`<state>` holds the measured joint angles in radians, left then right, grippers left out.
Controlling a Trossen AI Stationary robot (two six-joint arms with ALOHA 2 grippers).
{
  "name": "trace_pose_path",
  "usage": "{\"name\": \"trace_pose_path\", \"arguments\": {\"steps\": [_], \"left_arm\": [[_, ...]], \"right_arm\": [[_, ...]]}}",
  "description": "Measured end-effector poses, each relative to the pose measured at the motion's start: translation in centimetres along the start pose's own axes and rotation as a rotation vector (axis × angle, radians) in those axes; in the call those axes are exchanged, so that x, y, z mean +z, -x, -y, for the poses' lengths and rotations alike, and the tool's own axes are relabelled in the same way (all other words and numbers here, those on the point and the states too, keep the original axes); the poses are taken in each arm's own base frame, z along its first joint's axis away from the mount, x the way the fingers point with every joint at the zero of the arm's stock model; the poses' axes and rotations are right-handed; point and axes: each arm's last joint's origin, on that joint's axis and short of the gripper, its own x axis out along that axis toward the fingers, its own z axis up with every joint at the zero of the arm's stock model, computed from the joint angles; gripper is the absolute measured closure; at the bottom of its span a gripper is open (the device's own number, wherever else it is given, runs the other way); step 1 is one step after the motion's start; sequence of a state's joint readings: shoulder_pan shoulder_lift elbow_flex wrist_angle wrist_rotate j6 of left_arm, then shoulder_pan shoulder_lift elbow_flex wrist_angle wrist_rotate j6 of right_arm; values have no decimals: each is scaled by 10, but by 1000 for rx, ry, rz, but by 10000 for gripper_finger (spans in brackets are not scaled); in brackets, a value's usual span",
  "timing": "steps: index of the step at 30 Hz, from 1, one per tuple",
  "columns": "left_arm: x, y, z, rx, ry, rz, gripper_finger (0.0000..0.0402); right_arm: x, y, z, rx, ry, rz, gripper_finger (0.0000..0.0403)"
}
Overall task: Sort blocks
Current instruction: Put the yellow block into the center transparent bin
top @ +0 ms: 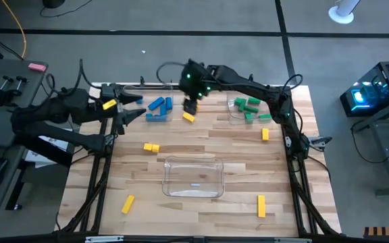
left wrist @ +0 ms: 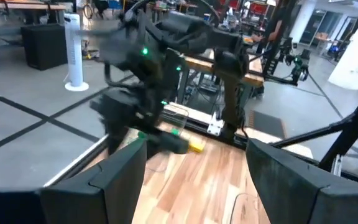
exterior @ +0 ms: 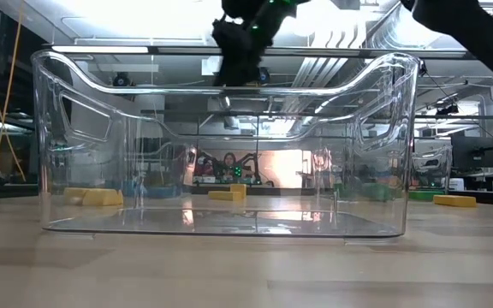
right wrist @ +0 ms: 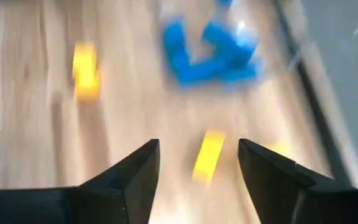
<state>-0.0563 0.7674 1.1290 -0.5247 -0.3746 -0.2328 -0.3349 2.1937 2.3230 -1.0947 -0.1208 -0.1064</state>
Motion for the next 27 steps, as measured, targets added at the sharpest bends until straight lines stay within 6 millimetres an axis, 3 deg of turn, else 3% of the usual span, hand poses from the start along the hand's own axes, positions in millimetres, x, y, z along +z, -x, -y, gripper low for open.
{"name": "trace_pose_path", "arguments": {"steps": [6,10,13,16,20,23,27], "left_arm": [[-21,-12,1,-28,-1,-69,140],[-32,-18,4,-68,2,-116,140],[-39,-21,4,-69,1,-140,140],[-42,-22,5,-72,3,-150,140],[-41,-21,5,-72,6,-138,140],[-39,-22,6,-72,2,-118,140],[-35,-22,7,-82,-23,-73,140]], "right_arm": [[-31,-5,-29,89,70,-306,218],[-49,0,-49,142,78,-365,224],[-74,11,-61,139,52,-386,224],[-112,27,-71,104,-45,-372,224],[-182,52,-90,30,-266,-327,224],[-232,65,-112,47,-497,-284,224],[-282,72,-147,114,-745,-265,224]]}}
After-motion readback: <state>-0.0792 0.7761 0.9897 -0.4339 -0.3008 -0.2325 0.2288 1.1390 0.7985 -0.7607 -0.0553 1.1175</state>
